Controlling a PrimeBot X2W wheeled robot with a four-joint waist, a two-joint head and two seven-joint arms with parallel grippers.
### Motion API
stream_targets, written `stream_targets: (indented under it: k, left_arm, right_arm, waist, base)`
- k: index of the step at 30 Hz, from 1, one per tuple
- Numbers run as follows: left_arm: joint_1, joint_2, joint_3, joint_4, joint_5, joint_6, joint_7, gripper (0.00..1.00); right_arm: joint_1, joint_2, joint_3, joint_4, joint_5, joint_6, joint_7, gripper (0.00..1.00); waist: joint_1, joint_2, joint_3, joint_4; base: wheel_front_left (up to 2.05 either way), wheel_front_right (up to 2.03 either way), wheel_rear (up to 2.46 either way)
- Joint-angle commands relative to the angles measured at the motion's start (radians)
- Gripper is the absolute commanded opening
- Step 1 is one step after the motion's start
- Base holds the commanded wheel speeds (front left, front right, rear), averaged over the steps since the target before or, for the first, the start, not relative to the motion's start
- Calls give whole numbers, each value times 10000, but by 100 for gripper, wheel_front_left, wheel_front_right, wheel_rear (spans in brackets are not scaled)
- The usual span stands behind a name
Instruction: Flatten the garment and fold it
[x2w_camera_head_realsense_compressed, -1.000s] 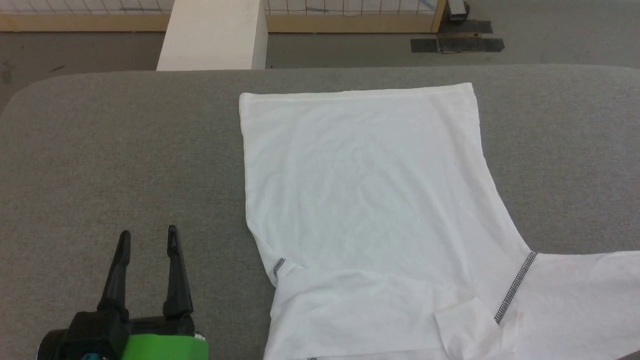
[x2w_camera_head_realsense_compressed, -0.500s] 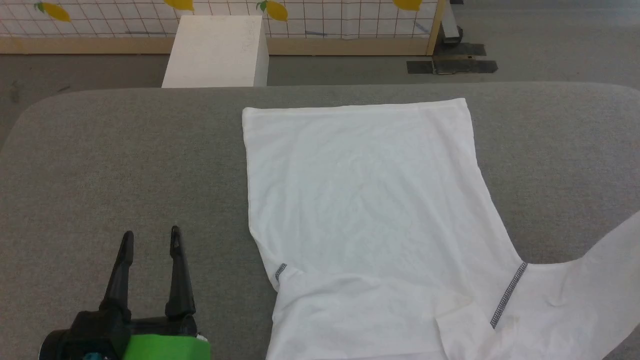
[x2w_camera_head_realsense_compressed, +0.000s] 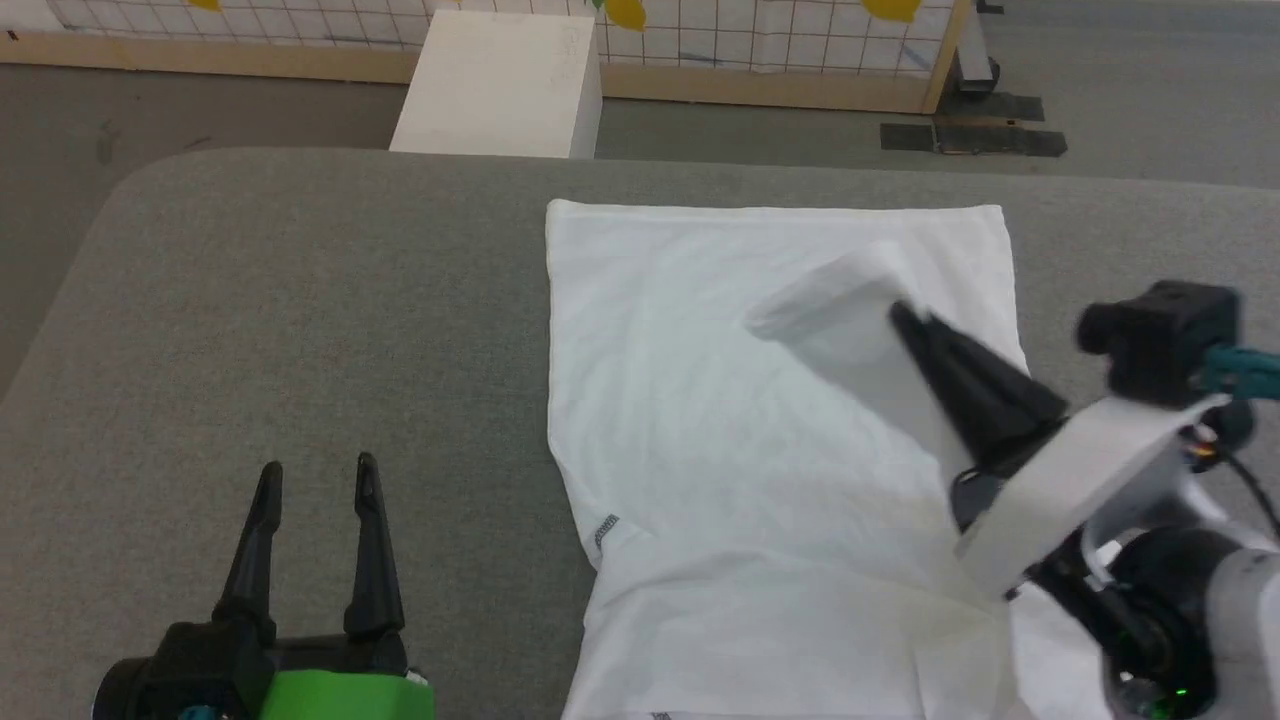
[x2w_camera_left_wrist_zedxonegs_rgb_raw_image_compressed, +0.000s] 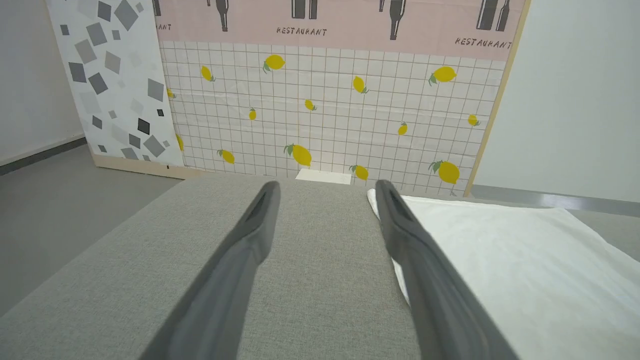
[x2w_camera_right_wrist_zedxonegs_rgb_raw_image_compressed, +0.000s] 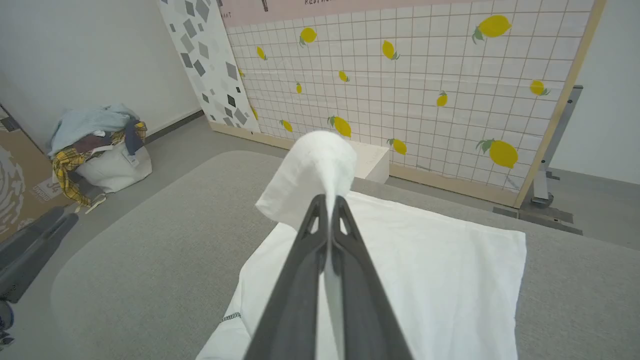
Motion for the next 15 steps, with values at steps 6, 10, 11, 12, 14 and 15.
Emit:
stream_targets:
  k: [6,10,11,12,14,15]
  left_arm:
    - [-177,-93,-167,156,-138,28,-88,100]
    - [-302,-154,-295,330,-173,-29,-124,100]
    - [-324,-163,-319,372,-184,-43,-130,100]
    - [-348,-166,-345,422,-193,-61,-136,100]
    - [-380,-171,-365,501,-218,-80,-153,100]
    - [-392,-171,-370,536,-231,-90,-163,100]
  right_arm:
    - [273,83,2235,1073,-65,-15,-508,0]
    - [318,7,3210,2262,-456,-15,-1222,0]
    - [316,18,3388,2574,-562,-15,-1381,0]
    - [274,7,3644,2953,-720,-15,-1593,0]
    - [192,75,4002,3710,-950,-15,-1957,0]
    - [122,114,4160,4036,-1071,-15,-2145,0]
  waist:
    - [1,0,224,387]
    - [1,0,277,624]
    - [1,0,276,682]
    - [1,0,287,746]
    - [1,0,291,826]
    - [1,0,288,854]
  base:
    - [0,0,0]
    - [0,0,0]
    - [0,0,0]
    - [0,0,0]
    - [0,0,0]
    - [0,0,0]
